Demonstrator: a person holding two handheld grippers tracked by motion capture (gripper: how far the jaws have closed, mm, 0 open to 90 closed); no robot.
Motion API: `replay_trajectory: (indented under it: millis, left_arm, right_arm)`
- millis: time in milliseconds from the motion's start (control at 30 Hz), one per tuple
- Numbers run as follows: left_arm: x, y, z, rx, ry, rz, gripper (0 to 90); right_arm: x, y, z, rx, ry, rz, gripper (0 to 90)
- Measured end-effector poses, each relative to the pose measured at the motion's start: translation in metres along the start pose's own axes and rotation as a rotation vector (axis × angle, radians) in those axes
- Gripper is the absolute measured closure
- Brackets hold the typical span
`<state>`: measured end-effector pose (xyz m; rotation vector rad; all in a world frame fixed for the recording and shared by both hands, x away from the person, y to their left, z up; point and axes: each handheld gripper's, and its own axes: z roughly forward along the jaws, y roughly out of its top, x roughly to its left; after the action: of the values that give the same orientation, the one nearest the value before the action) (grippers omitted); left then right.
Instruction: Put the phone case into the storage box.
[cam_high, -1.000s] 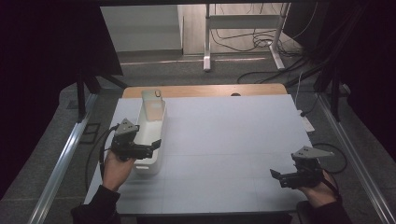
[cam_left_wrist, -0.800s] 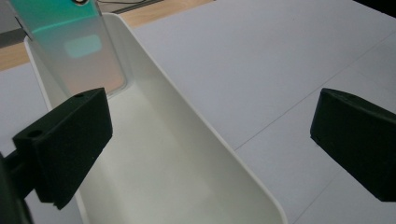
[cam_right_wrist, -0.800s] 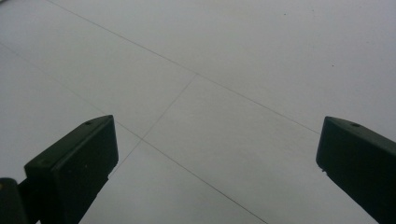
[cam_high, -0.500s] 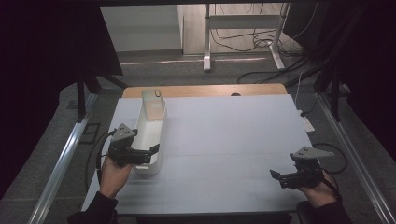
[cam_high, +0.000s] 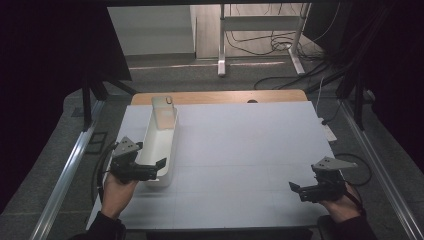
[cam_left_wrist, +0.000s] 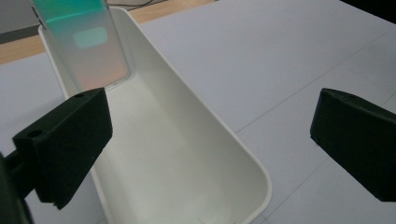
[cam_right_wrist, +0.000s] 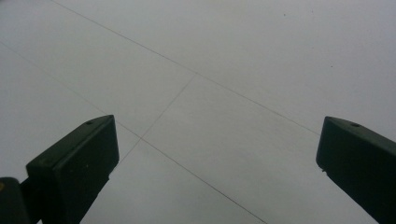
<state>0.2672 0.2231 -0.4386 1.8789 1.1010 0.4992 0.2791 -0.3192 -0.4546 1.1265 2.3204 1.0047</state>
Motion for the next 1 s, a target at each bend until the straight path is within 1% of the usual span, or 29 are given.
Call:
replay_trajectory:
  millis: [600,1000]
  left_arm:
    - [0.001,-0.013,-0.018,-0.003,0.019,-0.014,0.0]
    - [0.001,-0.026,-0.030,0.001,0.037,-0.026,0.0]
  right_arm:
    - [0.000,0.000,0.000,0.001,-0.005,0.001,0.0]
    - [0.000,0.000,-0.001,0.000,-0.009,0.001,0.0]
